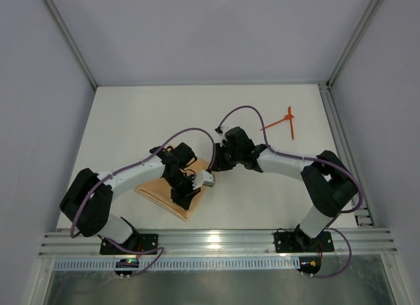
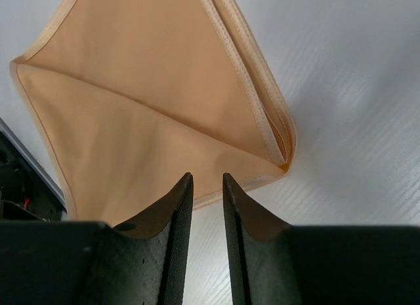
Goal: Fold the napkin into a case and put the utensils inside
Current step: Fold the top corner of the square-folded napkin at the center of the board.
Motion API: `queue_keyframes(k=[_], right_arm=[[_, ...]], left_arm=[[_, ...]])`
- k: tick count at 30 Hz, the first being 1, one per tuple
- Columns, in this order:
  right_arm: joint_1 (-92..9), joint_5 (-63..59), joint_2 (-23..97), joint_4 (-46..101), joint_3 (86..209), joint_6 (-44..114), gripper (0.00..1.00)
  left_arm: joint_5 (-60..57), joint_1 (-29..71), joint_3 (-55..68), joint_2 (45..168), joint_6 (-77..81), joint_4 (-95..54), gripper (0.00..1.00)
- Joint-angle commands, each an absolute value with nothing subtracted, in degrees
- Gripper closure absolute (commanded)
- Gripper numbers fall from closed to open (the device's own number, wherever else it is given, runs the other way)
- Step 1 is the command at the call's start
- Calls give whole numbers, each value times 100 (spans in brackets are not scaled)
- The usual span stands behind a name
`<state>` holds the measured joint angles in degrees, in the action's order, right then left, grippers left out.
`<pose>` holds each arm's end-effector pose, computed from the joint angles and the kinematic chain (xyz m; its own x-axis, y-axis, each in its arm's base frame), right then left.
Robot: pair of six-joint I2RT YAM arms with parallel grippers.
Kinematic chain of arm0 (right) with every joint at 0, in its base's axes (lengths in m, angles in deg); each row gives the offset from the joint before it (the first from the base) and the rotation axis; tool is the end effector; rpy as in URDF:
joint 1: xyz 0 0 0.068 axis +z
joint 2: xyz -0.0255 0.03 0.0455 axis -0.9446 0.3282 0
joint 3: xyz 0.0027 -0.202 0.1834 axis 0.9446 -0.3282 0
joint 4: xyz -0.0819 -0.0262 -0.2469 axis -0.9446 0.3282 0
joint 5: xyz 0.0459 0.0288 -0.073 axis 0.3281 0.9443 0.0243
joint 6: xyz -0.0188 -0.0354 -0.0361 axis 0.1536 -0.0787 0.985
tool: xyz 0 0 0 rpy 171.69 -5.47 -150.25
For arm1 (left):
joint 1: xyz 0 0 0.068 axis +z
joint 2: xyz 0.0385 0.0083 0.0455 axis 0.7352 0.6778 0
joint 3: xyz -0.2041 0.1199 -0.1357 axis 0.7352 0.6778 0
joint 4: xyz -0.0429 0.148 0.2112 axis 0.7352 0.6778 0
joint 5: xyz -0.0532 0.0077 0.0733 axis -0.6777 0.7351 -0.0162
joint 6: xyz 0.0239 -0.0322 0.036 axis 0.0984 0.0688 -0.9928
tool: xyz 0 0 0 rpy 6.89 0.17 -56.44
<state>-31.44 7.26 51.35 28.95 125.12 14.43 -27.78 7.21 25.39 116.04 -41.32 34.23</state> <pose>0.2601 0.2272 0.1830 -0.8277 -0.1150 -0.5492 -0.4414 0.7378 0.5107 0.1755 -0.1743 0.1946 -0.3415 0.8602 -0.3787 0.8879 0.1632 -0.4300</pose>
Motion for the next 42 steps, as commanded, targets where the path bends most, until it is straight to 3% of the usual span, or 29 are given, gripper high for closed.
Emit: queue_keyframes(k=[1,26,33,38,42], right_arm=[[-3024,738,5048,2741,12581,1384,71],[-2532,563,5831,2662,12801,1024,77],[-2540,598,6068,2768,12810,962,78],[-2540,572,6094,2750,12836,1041,78],[-2531,537,6007,2741,12810,1146,78]], left_arm=[[-3034,646,2556,11696,-4451,3621,100],[-3025,576,2450,12461,-4653,3823,100],[-3008,558,2486,11856,-4707,3910,75],[-2973,576,2213,11145,-4575,4200,68],[-1985,1073,2046,10679,-4145,4088,67]])
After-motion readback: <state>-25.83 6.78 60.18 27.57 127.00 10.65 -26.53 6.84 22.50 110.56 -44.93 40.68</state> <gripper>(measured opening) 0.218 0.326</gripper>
